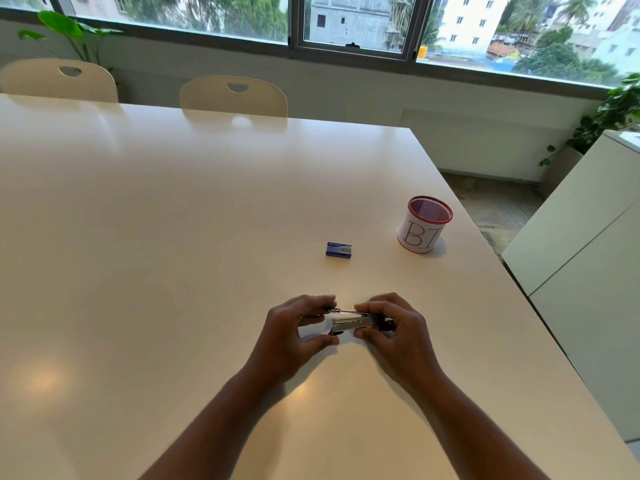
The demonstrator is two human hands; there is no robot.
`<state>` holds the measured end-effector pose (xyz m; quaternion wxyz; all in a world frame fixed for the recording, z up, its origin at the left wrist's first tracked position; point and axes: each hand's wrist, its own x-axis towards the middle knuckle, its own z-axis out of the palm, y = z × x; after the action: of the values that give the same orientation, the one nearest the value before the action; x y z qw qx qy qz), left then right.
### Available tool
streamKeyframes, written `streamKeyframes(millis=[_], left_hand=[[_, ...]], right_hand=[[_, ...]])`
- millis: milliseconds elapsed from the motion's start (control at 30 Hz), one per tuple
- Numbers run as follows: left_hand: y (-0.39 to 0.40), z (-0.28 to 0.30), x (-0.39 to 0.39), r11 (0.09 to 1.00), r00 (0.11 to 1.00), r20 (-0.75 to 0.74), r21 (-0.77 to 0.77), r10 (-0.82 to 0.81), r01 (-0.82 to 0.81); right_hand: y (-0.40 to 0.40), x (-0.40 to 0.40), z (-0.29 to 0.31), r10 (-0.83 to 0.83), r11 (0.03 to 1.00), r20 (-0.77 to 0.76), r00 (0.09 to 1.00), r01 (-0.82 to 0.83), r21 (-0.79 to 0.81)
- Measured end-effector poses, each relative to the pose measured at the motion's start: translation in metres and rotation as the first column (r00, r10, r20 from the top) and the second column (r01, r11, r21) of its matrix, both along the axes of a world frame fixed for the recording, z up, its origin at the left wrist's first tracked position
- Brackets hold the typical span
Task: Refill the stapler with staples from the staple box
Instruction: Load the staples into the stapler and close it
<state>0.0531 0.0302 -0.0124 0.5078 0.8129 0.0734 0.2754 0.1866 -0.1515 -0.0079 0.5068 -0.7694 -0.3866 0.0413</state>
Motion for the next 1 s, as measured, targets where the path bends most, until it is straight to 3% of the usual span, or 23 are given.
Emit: streamKeyframes(millis=[333,767,1000], left_hand=[[-0.001,-0.001,0.0,0.995,0.996,0.001,0.043,0.089,-0.089],[-0.015,0.003,-0.006,0.964,0.986,-0.16,0.265,0.039,0.005],[-0.019,0.003,-0.01,0.952,0.975,-0.212,0.306,0.072,-0.003]], right_hand=[[-0.001,-0.004,-0.001,-0.014,0.997,0.194,0.981,0.029,-0.072],[-0.036,0.0,-0.003,-0.028,0.991,0.147,0.989,0.046,-0.124],[-0.039,-0.004,-0.002,-0.03,0.989,0.153,0.988,0.052,-0.138]])
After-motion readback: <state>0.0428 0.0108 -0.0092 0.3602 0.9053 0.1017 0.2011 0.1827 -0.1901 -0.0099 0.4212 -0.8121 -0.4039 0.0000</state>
